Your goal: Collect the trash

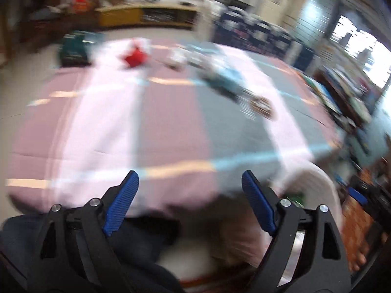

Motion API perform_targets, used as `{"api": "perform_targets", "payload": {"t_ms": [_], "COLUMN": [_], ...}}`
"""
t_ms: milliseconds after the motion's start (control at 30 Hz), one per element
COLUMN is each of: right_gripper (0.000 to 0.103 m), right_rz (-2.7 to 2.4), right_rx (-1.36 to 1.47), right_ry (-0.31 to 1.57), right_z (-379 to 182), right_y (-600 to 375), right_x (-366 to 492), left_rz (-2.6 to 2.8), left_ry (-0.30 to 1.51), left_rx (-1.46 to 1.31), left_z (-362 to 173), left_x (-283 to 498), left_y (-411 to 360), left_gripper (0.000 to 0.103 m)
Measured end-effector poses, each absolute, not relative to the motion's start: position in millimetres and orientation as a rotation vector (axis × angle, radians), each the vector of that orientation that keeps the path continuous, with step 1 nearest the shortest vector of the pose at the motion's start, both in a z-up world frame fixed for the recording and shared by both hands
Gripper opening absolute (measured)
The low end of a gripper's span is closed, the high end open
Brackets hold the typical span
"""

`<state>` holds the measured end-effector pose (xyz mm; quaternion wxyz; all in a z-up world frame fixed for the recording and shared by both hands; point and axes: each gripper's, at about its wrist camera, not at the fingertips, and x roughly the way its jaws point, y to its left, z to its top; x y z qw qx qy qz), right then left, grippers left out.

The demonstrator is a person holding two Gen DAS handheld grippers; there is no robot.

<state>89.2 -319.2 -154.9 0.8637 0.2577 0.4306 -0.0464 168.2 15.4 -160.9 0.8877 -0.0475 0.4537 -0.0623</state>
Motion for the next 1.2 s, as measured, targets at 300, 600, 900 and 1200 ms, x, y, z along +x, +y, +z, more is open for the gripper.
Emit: {"api": "perform_targets", "payload": {"t_ms": [300, 600, 900, 1200], "right_gripper": [0.080, 0.080, 0.057, 0.031], "right_rz": [0.184, 0.325, 0.235, 0.619], "right_rx": [0.339, 0.231, 0.064, 0.211], "right_ry": [0.834, 0.954, 1.059, 1.192], "right_z": [-133, -156, -208, -204], "right_y": [-184, -32, 41, 14], "right_x": [233, 423, 510, 436], "left_rz": [0.305, 0.278, 0.248, 0.317], "left_ry": [0.793, 0.857, 0.829, 0.802], "left_rx": [-0.033, -0.337, -0.431, -0.553], "left_z": [-167, -190, -197, -202], "left_x": [183, 181, 180, 175], "left_y": [91, 150, 160, 181], "left_gripper": [0.086, 0.086, 0.086, 0.086]}}
